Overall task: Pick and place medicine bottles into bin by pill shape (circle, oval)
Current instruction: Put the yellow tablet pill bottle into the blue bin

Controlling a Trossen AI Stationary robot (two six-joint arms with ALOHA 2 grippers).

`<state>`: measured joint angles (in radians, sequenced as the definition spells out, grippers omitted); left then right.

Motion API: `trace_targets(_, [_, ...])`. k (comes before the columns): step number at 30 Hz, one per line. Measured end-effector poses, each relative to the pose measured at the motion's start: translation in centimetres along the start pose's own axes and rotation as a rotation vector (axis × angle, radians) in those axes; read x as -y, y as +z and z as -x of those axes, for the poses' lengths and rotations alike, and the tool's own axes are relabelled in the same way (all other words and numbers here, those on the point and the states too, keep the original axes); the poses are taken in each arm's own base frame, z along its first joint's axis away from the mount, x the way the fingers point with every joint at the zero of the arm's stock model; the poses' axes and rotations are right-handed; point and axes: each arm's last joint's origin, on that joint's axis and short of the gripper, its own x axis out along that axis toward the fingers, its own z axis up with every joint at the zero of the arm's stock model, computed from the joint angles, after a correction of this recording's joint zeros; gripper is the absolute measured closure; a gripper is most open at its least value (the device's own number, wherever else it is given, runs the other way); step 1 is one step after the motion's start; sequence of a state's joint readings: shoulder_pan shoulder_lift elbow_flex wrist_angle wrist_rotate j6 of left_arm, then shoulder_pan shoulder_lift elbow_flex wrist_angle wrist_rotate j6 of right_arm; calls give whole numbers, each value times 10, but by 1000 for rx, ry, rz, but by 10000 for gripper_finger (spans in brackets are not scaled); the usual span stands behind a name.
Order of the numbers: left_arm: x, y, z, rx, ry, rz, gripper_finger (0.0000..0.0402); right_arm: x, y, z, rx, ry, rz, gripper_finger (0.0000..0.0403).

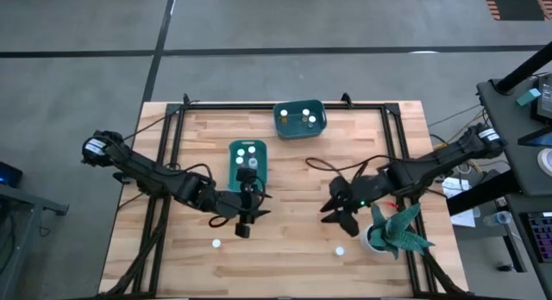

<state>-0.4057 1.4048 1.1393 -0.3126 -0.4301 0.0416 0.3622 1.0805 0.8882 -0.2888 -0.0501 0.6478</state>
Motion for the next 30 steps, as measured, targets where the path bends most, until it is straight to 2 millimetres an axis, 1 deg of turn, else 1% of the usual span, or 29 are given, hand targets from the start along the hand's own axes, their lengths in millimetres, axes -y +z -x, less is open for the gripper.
trace_targets(5, [0, 0, 0, 0, 9, -43, 230, -4, -6, -13, -187, -133, -139, 239])
trace_targets(10, [-2, 0, 0, -1, 56, -83, 230, -11, -12, -23, -339, -281, -261, 250])
trace_targets(14, [-3, 1, 0, -4, 99, -127, 230, -20, -14, -29, -436, -396, -336, 252])
trace_targets(19, [-4, 0, 1, -7, 107, -190, 230, -33, -18, -29, -536, -534, -411, 252])
trace_targets(22, [-5, -3, 6, -4, 107, -212, 230, -40, -21, -27, -559, -604, -471, 252])
trace_targets(25, [-9, -11, 13, 9, 110, -221, 230, -47, -21, -25, -536, -627, -555, 252])
trace_targets(30, [-18, -17, 34, 100, 131, -209, 230, -55, -20, -23, -479, -649, -712, 251])
